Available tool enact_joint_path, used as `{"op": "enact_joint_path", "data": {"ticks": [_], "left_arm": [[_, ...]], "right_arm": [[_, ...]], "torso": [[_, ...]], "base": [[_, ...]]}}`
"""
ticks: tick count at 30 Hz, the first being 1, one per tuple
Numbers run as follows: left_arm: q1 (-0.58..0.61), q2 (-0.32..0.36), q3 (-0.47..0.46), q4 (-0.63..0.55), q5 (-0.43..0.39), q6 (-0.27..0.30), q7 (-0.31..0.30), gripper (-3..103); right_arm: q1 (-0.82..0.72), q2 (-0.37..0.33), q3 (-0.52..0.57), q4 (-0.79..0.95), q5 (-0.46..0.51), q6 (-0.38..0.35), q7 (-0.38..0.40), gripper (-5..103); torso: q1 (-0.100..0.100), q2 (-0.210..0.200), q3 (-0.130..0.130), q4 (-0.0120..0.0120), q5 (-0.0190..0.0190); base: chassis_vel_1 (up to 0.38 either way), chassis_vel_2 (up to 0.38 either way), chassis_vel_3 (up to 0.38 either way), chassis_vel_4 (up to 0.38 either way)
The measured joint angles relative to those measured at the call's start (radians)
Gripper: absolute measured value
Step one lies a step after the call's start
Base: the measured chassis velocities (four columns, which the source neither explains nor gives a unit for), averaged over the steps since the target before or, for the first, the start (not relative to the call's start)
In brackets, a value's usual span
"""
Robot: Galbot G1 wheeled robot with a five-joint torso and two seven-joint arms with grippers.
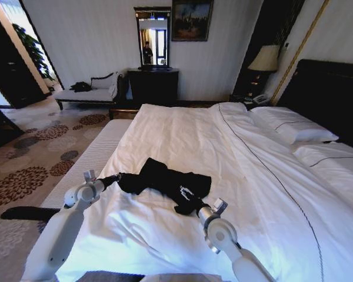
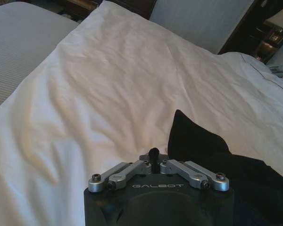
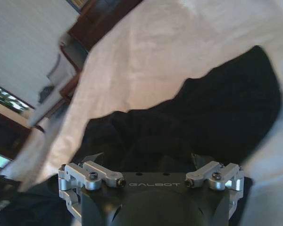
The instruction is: Fold the clothes on the bed.
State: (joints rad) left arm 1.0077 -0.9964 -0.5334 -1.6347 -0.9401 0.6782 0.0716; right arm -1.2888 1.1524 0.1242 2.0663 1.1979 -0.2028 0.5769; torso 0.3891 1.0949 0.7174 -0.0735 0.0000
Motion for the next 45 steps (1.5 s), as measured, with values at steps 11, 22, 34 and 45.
{"op": "enact_joint_path", "data": {"ticks": [11,22,34,45], "left_arm": [[0.023,-0.003,-0.011,-0.015,0.006,-0.003,0.000,2],[0.038,-0.003,-0.017,-0.016,0.028,-0.009,0.000,2],[0.040,-0.005,-0.018,-0.014,0.037,-0.014,0.003,2],[0.036,-0.005,-0.031,-0.027,0.034,-0.025,0.004,2]], "right_arm": [[0.032,0.019,-0.022,-0.056,-0.030,-0.047,0.033,99],[0.043,0.018,-0.042,-0.081,-0.062,-0.068,0.020,56],[0.030,0.011,-0.029,-0.086,-0.109,-0.042,-0.027,18],[-0.005,-0.026,0.003,-0.016,-0.139,0.002,-0.106,0]], "torso": [[0.000,0.000,0.000,0.0002,0.0000],[0.000,0.000,0.000,0.0000,0.0000],[0.000,0.000,0.000,0.0000,0.0000],[0.000,0.000,0.000,0.0000,0.0001]], "base": [[0.000,0.000,0.000,0.000],[0.000,0.000,0.000,0.000],[0.000,0.000,0.000,0.000],[0.000,0.000,0.000,0.000]]}}
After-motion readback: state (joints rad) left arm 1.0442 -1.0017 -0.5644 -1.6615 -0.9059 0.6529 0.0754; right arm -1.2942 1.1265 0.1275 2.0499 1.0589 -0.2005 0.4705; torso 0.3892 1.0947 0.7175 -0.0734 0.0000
